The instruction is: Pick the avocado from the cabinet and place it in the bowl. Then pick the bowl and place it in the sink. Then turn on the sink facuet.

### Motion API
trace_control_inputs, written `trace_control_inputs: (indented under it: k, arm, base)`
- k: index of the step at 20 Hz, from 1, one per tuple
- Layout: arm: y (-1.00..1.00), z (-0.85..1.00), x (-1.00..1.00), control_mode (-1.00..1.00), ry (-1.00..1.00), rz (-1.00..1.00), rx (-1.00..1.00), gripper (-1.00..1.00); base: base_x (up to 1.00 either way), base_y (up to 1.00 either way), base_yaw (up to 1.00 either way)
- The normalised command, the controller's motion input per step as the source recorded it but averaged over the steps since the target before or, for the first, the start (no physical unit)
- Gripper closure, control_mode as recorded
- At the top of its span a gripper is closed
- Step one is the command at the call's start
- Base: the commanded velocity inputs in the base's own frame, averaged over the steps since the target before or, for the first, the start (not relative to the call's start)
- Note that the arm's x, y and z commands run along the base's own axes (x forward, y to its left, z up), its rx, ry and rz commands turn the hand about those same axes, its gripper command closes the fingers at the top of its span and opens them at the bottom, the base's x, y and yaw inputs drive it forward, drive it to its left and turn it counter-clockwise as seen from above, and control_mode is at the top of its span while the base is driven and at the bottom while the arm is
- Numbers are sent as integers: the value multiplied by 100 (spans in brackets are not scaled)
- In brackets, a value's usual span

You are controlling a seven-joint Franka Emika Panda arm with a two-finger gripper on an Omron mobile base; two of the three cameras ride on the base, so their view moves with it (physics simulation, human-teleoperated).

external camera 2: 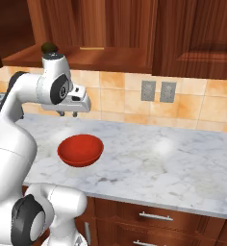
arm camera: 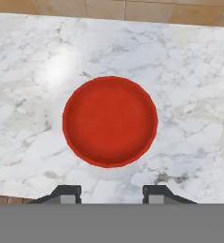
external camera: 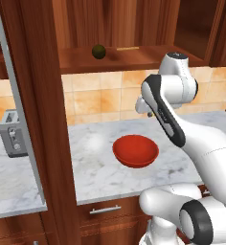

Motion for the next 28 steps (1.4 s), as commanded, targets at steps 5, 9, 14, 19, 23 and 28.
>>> trace_control_inputs:
  k: [5, 9, 14, 19, 23, 28]
  arm:
    - [38, 25, -9, -100, -20, -6, -15, -100]
    - [45, 43, -2, -100, -41, -16, -3, -100]
    - [32, 87, 1, -100, -16, -9, 0, -100]
    - [30, 76, 0, -100, -10, 3, 0, -100]
    - [36, 81, 22, -100, -4, 4, 0, -100]
    - [50, 44, 61, -100, 0, 5, 0, -100]
  base:
    - [0, 0, 0]
    - [0, 0, 0]
    - [0, 0, 0]
    - [0, 0, 0]
    - [0, 0, 0]
    - [0, 0, 0]
